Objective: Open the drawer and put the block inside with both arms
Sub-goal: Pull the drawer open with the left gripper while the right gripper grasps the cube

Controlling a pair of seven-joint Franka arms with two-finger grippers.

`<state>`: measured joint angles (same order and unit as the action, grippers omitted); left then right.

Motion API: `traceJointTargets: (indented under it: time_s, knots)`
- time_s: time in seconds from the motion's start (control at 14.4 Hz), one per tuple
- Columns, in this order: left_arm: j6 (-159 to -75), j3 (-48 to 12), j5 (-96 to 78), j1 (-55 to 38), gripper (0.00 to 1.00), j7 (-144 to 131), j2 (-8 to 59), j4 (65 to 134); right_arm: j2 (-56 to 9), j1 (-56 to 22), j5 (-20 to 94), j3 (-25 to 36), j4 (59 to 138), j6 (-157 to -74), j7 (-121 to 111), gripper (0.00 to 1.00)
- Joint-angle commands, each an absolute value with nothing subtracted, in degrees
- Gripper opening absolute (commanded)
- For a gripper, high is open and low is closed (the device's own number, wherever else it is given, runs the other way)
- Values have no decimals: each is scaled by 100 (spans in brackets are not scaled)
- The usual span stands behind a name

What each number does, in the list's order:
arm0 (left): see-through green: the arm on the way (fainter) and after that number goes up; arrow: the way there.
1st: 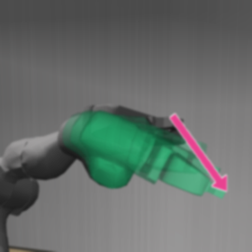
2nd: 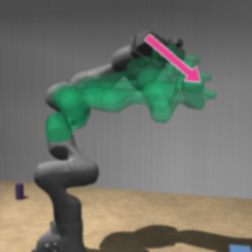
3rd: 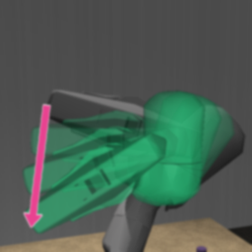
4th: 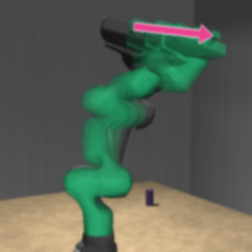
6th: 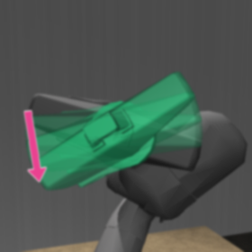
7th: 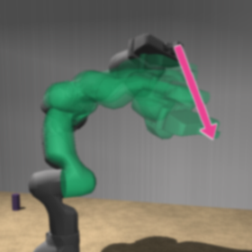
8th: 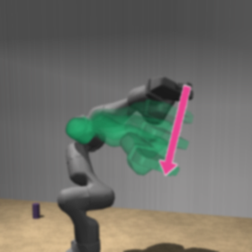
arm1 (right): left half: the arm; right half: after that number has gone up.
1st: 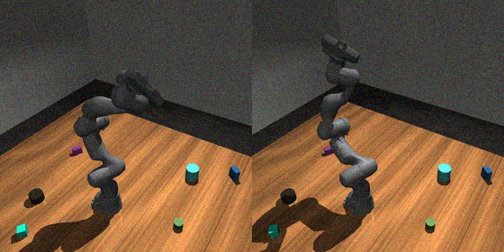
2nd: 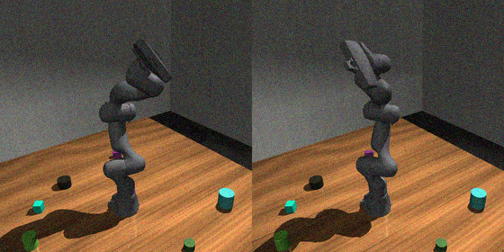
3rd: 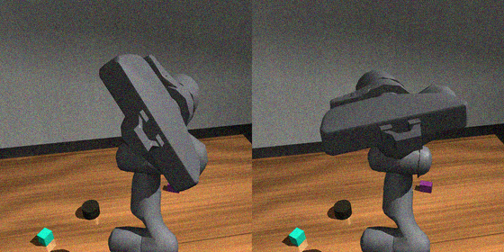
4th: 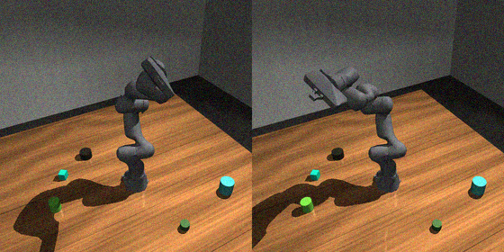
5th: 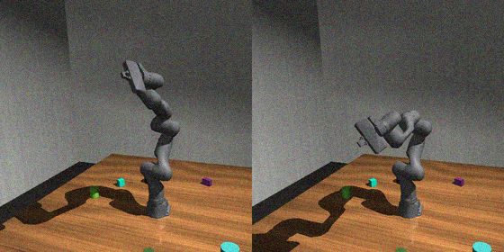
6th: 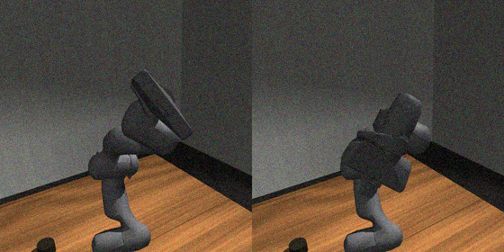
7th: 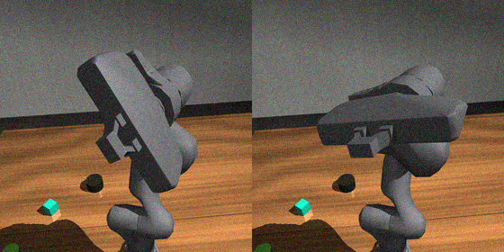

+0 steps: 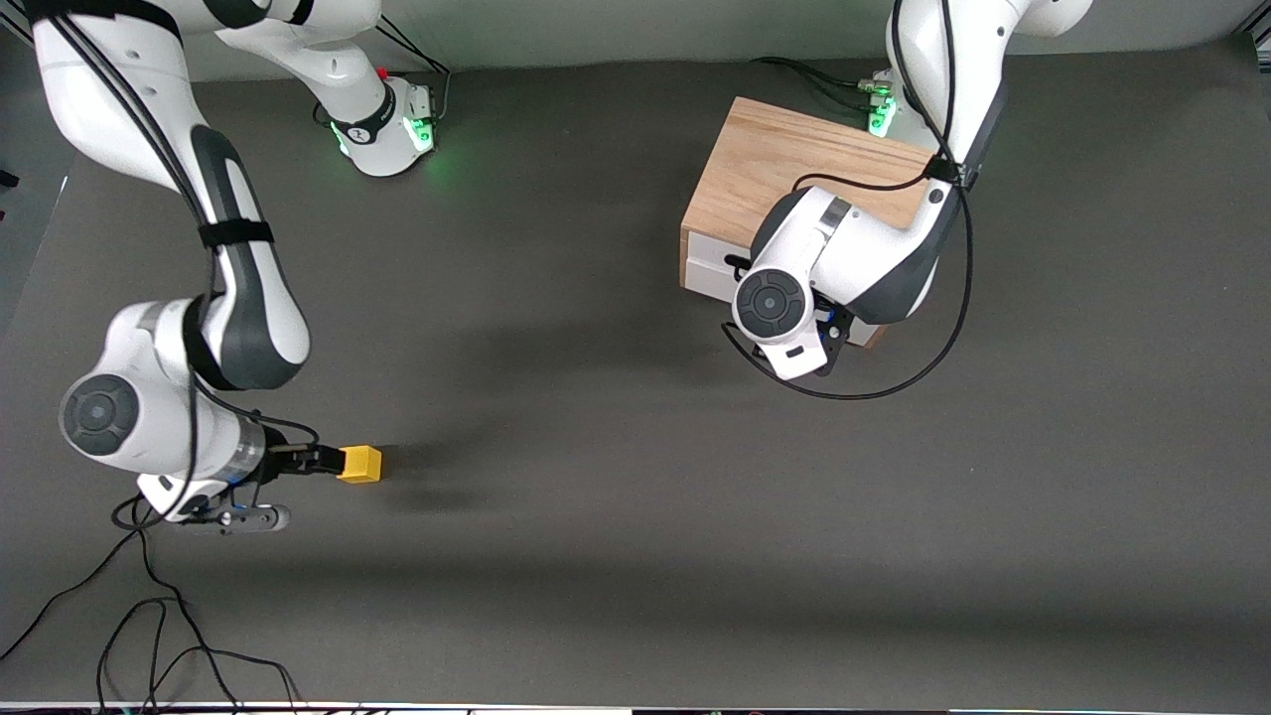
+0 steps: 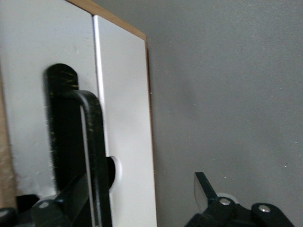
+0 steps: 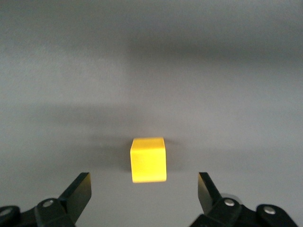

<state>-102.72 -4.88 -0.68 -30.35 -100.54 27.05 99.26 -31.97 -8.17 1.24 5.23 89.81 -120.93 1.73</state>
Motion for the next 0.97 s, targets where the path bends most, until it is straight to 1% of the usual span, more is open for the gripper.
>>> traceJointTargets:
  time_s: [0.0, 0.35, 0.69, 0.9]
  knots:
    - [-10555, -457, -97, -3067, 100, -10169, 2760, 9923, -3392, -817, 193, 554, 9105, -12550, 184, 100]
    - [-10722, -457, -26, -3050, 100, -10151, 2838, 9660, -3480, -853, 202, 554, 9369, -12621, 325, 100]
    - [-11293, -431, 78, -3050, 100, -10125, 2926, 9475, -3472, -853, 255, 554, 9922, -13296, 378, 100]
    - [-11469, -431, 149, -3050, 100, -10143, 3119, 9203, -3463, -870, 255, 554, 10282, -13780, 387, 100]
